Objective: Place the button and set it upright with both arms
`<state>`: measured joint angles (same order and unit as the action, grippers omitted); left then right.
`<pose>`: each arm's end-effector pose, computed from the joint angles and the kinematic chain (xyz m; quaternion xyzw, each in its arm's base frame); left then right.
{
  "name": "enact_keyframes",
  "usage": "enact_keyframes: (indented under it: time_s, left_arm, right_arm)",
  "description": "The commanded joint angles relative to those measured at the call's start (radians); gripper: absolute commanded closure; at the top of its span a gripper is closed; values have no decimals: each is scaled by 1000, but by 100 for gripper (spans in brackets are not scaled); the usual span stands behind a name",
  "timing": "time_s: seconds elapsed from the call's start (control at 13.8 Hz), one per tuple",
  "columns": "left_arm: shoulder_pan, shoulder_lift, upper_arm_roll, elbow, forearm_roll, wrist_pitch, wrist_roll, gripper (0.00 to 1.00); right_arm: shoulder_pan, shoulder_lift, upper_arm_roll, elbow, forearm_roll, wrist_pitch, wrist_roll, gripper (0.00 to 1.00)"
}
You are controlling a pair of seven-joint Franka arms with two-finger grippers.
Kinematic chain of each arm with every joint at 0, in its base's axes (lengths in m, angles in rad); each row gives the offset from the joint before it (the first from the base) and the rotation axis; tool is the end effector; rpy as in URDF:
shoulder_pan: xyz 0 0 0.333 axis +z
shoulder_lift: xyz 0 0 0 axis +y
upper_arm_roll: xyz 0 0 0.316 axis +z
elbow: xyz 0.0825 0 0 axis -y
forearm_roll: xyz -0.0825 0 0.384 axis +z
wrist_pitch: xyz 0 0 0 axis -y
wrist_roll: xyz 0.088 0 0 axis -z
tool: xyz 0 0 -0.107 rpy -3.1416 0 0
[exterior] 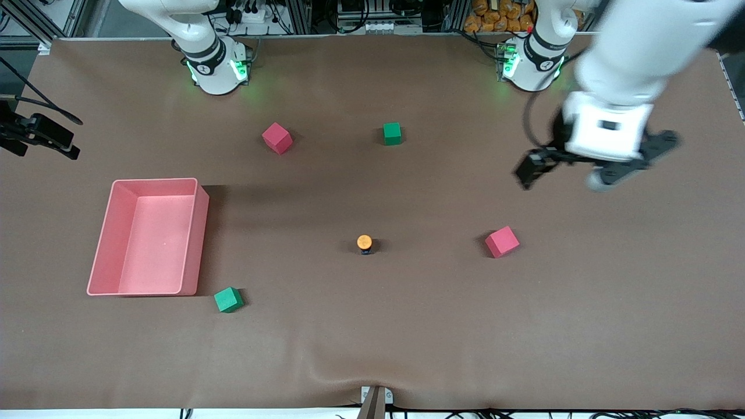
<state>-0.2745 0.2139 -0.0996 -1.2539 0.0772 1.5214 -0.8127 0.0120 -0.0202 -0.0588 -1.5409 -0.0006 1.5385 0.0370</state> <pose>0.5779 -0.2091 0.6444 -0.9743 -0.2216 -0.0382 0.0080 0.5448 -0.0259 0.6468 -0.9991 0.0419 -0.0089 0.0002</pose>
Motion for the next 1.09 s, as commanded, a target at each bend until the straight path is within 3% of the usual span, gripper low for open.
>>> enact_keyframes:
  time_s: [0.0,0.22,0.8,1.02]
  left_arm:
    - [124,-48,-12,-32,-20,-68,218,0]
    - [248,-100,-15,-57,-22,-116,461,0]
    - [323,-222,-12,-238,-65,-47,645,0]
    - [354,-228,-18,-242,-105,-50,698,0]
  right_arm:
    - [-3,-17,-9,-12,17,-4,-11,0]
    - [-1,-17,-10,-12,17,-4,-11,0]
    - [0,-17,-10,-12,17,-4,-11,0]
    - [0,-17,-10,-12,17,-4,-11,0]
